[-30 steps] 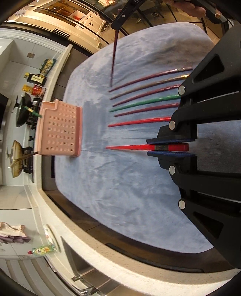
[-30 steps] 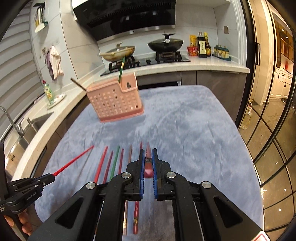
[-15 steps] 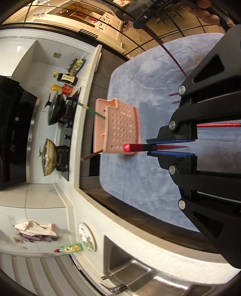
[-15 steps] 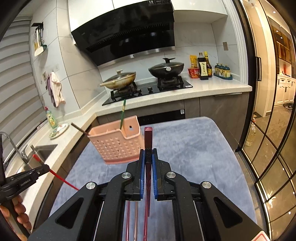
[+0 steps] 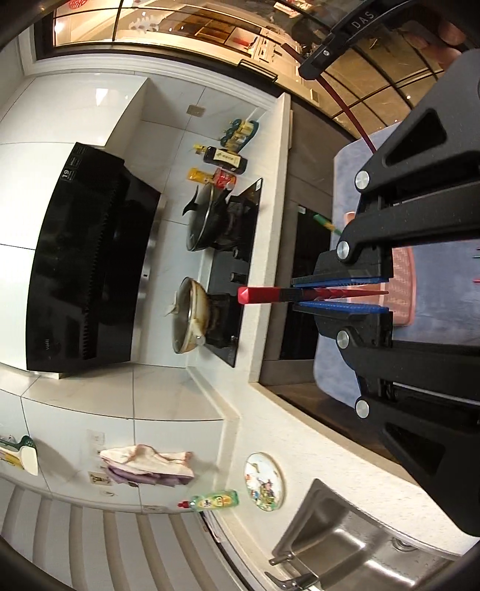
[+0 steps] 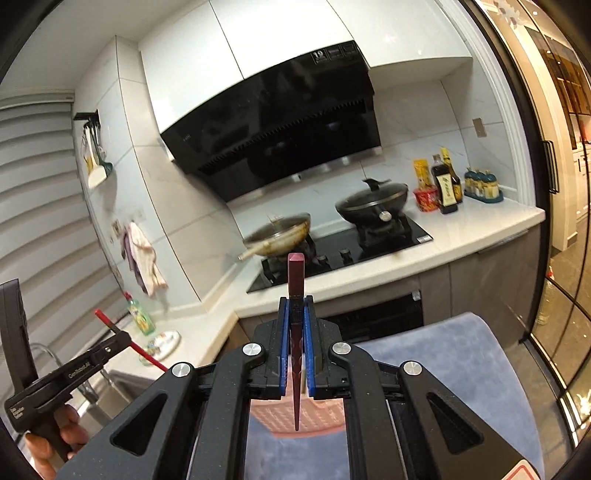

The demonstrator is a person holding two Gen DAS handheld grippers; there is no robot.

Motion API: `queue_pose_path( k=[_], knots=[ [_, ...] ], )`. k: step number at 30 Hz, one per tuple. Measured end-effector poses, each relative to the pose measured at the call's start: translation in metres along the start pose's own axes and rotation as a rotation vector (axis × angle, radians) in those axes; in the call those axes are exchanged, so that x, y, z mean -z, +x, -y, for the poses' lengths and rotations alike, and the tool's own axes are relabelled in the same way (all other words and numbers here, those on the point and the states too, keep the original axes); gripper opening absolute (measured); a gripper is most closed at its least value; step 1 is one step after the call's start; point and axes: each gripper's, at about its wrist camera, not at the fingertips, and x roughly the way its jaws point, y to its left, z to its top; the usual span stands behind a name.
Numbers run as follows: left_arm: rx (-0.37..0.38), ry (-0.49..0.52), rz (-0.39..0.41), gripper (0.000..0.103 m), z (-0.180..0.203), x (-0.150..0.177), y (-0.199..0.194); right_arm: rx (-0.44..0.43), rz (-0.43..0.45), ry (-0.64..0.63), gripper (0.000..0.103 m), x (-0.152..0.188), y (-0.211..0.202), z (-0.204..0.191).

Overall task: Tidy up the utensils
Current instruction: 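Lift both chopsticks and carry them over the pink holder, then drop both chopsticks into the pink holder by opening both tools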

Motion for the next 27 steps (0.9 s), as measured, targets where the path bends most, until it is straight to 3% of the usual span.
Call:
queue_pose_path(
  k=[7, 14, 23, 27],
  knots=[
    [-0.001, -0.02, 0.002, 0.007, -0.005, -0.012, 0.044, -0.012, -0.016, 0.006, 0.007, -0.006, 0.055, -0.013],
    [-0.004, -0.007, -0.053, 0.007, -0.008, 0.004, 0.076, 0.031, -0.087, -0.026, 0.007, 0.018, 0.101, -0.013],
    [0.015, -0.011, -0.14, 0.007, -0.015, 0.027, 0.106, 0.059, -0.178, -0.023, 0.007, 0.049, 0.131, -0.005],
    [0.009, -0.012, -0.154, 0.008, -0.017, 0.034, 0.111, 0.073, -0.174, -0.037, 0.013, 0.052, 0.13, -0.007]
  ],
)
